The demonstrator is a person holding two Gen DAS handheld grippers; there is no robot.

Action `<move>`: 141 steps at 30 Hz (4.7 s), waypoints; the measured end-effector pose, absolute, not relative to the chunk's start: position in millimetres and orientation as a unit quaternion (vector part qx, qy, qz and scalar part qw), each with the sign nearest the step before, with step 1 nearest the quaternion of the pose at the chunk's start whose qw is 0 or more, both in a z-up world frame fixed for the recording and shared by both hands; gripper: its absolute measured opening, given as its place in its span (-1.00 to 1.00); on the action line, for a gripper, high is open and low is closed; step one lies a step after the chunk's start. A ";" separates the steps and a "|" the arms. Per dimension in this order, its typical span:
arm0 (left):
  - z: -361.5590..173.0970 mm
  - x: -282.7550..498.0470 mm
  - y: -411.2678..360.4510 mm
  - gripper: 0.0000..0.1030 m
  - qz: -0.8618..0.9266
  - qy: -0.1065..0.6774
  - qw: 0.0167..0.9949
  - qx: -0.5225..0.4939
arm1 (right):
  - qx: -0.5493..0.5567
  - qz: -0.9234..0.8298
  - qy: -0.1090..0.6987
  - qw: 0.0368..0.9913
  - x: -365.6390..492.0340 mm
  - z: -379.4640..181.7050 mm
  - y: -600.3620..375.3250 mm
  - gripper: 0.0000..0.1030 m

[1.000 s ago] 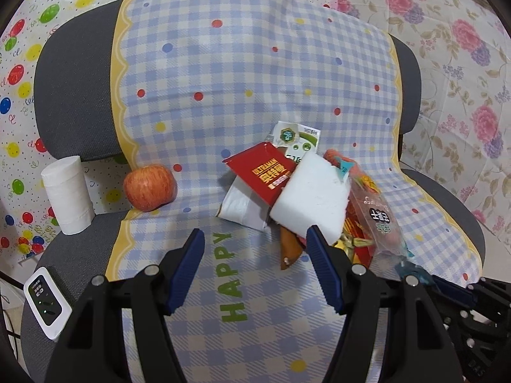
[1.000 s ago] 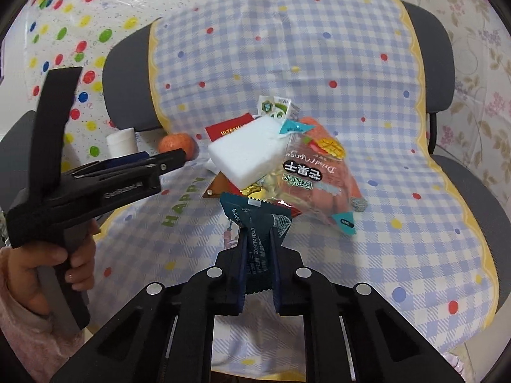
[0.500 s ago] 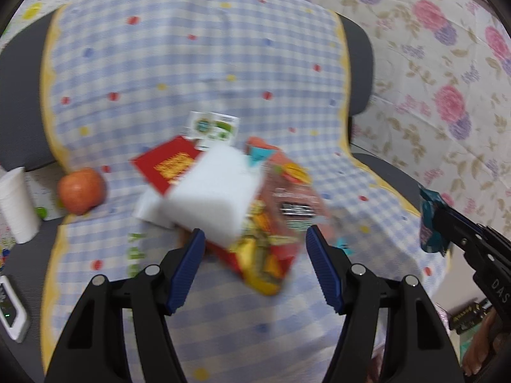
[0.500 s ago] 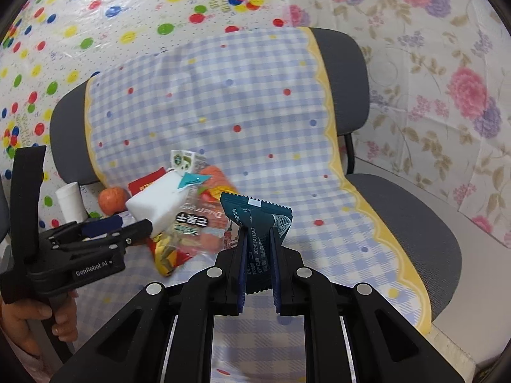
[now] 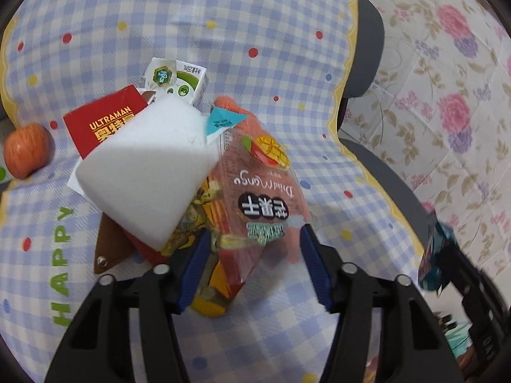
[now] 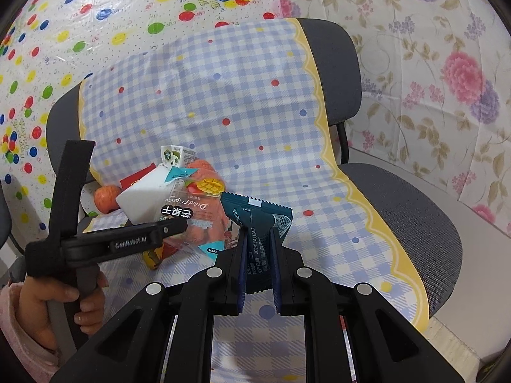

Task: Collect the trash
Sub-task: 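Grasp a dark teal snack wrapper with the right tool while the left tool grasps a clear plastic sheet, then carry the teal wrapper and plastic sheet over the pink wastebasket and open both tools, then move both open tools back over the remaining trash on the chair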

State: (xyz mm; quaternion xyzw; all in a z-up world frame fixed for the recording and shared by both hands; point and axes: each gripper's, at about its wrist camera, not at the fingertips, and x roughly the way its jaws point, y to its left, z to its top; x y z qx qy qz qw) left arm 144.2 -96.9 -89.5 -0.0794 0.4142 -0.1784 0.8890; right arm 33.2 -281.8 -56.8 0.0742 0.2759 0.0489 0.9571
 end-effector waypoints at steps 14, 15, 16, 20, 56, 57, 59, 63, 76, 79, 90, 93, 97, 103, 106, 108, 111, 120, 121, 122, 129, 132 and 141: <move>-34.0 93.1 -104.9 -0.86 -0.237 0.294 0.926 -0.031 | 0.071 0.039 0.252 0.964 13.0 -36.6 -287.0 -0.72; -31.0 87.8 -106.1 -0.86 -0.240 0.288 0.927 -0.025 | 0.072 0.035 0.249 0.965 9.7 -34.4 -288.3 -0.72; -28.8 82.4 -107.5 -0.86 -0.243 0.282 0.928 -0.019 | 0.072 0.033 0.248 0.965 7.9 -33.1 -289.5 -0.72; -24.3 60.0 -118.6 -0.86 -0.264 0.263 0.928 0.007 | 0.075 0.021 0.250 0.965 -1.5 -31.0 -295.5 -0.72; -98.1 -55.8 -281.3 -0.86 -0.503 0.298 0.808 0.073 | 0.132 -0.216 0.320 0.913 -171.0 -93.0 -427.1 -0.67; -101.4 -55.2 -284.3 -0.86 -0.504 0.303 0.806 0.075 | 0.136 -0.218 0.321 0.912 -172.4 -96.7 -429.0 -0.67; -107.9 -55.4 -290.6 -0.86 -0.505 0.309 0.802 0.079 | 0.144 -0.219 0.323 0.909 -173.9 -102.9 -433.1 -0.65; -116.2 -54.9 -300.7 -0.84 -0.507 0.319 0.796 0.088 | 0.158 -0.221 0.326 0.906 -174.1 -111.7 -441.5 -0.62; -120.3 -43.6 -307.2 -0.35 -0.499 0.340 0.793 0.077 | 0.197 -0.214 0.357 0.887 -170.4 -138.8 -461.1 -0.18; -113.3 -37.8 -297.7 -0.20 -0.484 0.334 0.805 0.072 | 0.194 -0.216 0.352 0.890 -171.9 -133.7 -459.2 -0.14; -76.1 -4.9 -250.2 -0.11 -0.407 0.304 0.860 0.059 | 0.141 -0.198 0.279 0.929 -154.0 -69.1 -430.5 -0.14; -66.2 3.3 -230.9 -0.05 -0.381 0.299 0.873 0.054 | 0.131 -0.176 0.264 0.939 -139.9 -54.4 -415.8 -0.14; -54.1 14.0 -200.8 0.02 -0.347 0.295 0.889 0.043 | 0.115 -0.145 0.251 0.950 -121.5 -37.7 -394.2 -0.14; -37.8 29.7 -163.6 0.09 -0.297 0.299 0.906 0.032 | 0.098 -0.096 0.238 0.961 -90.5 -17.3 -360.4 -0.14; -30.6 35.8 -146.6 0.20 -0.278 0.297 0.913 0.027 | 0.090 -0.074 0.234 0.965 -75.8 -9.5 -344.1 -0.14; -27.0 40.4 -135.6 0.22 -0.258 0.296 0.919 0.026 | 0.081 -0.058 0.232 0.968 -64.3 -4.8 -330.7 -0.13; -23.4 45.9 -120.6 0.22 -0.239 0.295 0.925 0.021 | 0.077 -0.038 0.233 0.969 -49.3 -1.2 -316.0 -0.12; -22.8 62.3 -66.5 0.40 -0.177 0.281 0.943 0.016 | 0.060 0.010 0.230 0.971 -7.3 4.6 -270.5 0.06; -24.3 64.7 -60.9 0.41 -0.171 0.281 0.944 0.015 | 0.059 0.017 0.230 0.971 -2.3 4.5 -266.2 0.08; -26.1 67.7 -54.6 0.43 -0.163 0.282 0.945 0.014 | 0.056 0.024 0.231 0.971 4.0 4.5 -260.5 0.08; -39.1 88.5 -30.7 0.63 -0.130 0.286 0.949 0.014 | 0.037 0.052 0.231 0.971 38.7 3.4 -236.3 0.11; -47.8 98.1 -32.5 0.75 -0.123 0.295 0.947 0.024 | 0.037 0.056 0.235 0.970 54.2 -1.9 -233.7 0.11; -74.9 133.5 -45.1 0.86 -0.097 0.317 0.942 0.050 | 0.035 0.061 0.250 0.966 86.9 -21.5 -239.1 0.11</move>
